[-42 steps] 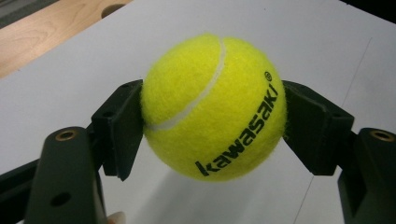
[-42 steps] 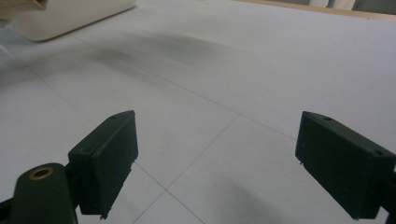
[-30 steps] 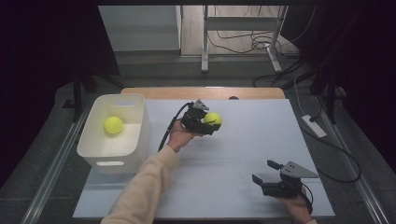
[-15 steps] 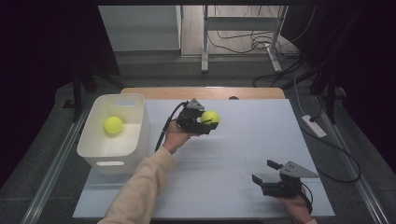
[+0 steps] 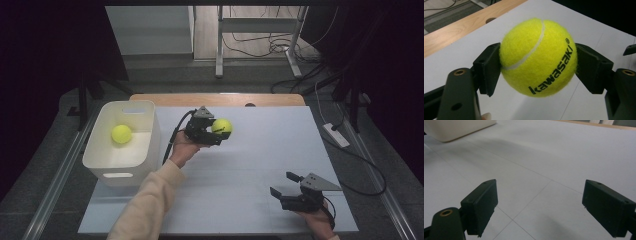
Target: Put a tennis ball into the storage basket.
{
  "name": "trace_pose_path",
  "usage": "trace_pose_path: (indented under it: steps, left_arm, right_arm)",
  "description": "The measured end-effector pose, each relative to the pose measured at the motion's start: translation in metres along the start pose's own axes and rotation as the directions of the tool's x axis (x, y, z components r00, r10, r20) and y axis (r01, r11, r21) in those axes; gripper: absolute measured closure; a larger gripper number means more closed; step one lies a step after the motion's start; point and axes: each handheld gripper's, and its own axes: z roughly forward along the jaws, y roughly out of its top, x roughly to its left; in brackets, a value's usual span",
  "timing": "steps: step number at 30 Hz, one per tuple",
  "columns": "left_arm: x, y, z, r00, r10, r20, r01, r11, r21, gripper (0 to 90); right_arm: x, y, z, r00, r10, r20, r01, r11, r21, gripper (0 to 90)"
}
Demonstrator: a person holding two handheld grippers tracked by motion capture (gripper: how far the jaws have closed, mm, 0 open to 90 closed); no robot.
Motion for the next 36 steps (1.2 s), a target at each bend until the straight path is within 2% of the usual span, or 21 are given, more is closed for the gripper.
trace_pose_path:
  steps: [10,13,20,29,36]
  left_arm:
    - [-0.006,0.000,-0.014,0.9999,0.009,0.008,-0.009,0.9996,-0.028,27.4]
    - [-0.008,0.000,-0.019,0.9998,0.022,0.003,-0.021,0.9990,-0.038,27.4]
    - [-0.011,-0.001,-0.029,0.9996,0.018,-0.020,-0.019,0.9981,-0.059,27.4]
    - [-0.011,-0.002,-0.039,0.9996,0.012,-0.026,-0.014,0.9965,-0.083,27.4]
    - [-0.013,-0.002,-0.048,0.9993,0.018,-0.032,-0.021,0.9938,-0.109,27.4]
  right_arm:
    - [0.002,0.000,-0.003,0.9999,-0.007,0.007,0.007,1.000,-0.001,12.9]
    - [0.001,-0.001,-0.002,0.9999,-0.007,0.010,0.007,1.000,0.001,12.9]
    - [0.001,0.002,0.001,1.0000,-0.009,0.001,0.009,1.000,-0.003,12.9]
    - [0.002,0.003,0.003,0.9999,-0.009,-0.009,0.009,1.000,-0.003,13.0]
    - [0.002,0.002,0.002,0.9999,-0.011,0.002,0.011,1.000,-0.001,13.0]
